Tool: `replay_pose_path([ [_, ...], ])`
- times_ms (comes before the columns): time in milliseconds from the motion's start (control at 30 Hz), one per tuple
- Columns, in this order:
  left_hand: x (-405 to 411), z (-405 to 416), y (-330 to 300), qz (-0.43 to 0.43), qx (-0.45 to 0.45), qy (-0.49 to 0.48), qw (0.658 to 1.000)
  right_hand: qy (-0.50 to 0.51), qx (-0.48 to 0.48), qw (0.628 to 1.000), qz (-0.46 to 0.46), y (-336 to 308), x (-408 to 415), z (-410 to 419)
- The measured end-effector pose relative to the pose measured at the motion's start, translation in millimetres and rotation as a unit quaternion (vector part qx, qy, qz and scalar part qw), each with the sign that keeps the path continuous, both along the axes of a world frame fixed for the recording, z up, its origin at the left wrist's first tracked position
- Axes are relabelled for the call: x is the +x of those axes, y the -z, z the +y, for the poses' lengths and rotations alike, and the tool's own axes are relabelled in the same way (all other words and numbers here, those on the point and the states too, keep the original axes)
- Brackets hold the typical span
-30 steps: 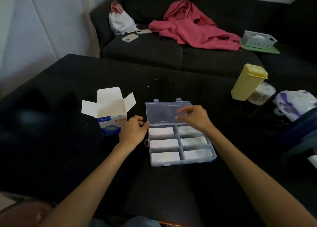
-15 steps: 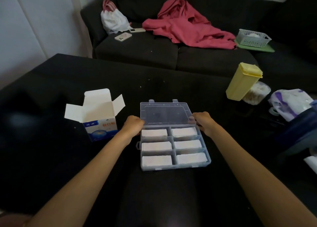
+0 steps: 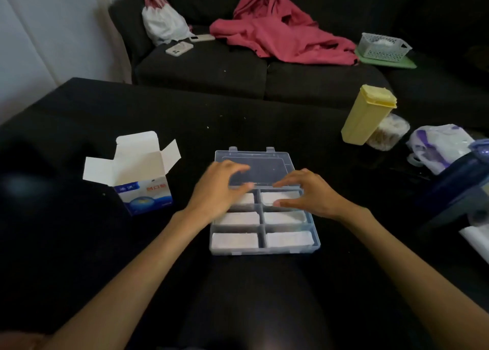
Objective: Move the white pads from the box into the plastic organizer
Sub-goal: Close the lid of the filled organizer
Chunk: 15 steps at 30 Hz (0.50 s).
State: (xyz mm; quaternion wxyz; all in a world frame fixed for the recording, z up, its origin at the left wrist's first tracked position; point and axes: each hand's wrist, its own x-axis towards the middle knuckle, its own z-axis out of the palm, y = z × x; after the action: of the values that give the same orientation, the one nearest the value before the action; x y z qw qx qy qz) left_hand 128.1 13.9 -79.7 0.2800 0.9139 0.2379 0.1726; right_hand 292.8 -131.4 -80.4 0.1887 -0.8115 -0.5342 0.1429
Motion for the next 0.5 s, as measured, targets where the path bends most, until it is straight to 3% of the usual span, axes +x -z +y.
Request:
replay_pose_path([
  [67, 6, -7, -1, 0.078, 0.039, 0.092, 0.992, 0.014, -0.025, 0.999, -0.017, 3, 1, 0],
  [167, 20, -9, 2, 0.122, 0.087, 0.144, 0.978, 0.021, -0.042, 0.999, -0.023, 1, 1, 0],
  [500, 35, -8, 13, 0.119, 0.074, 0.127, 0.982, 0.017, -0.033, 0.999, -0.009, 3, 4, 5],
])
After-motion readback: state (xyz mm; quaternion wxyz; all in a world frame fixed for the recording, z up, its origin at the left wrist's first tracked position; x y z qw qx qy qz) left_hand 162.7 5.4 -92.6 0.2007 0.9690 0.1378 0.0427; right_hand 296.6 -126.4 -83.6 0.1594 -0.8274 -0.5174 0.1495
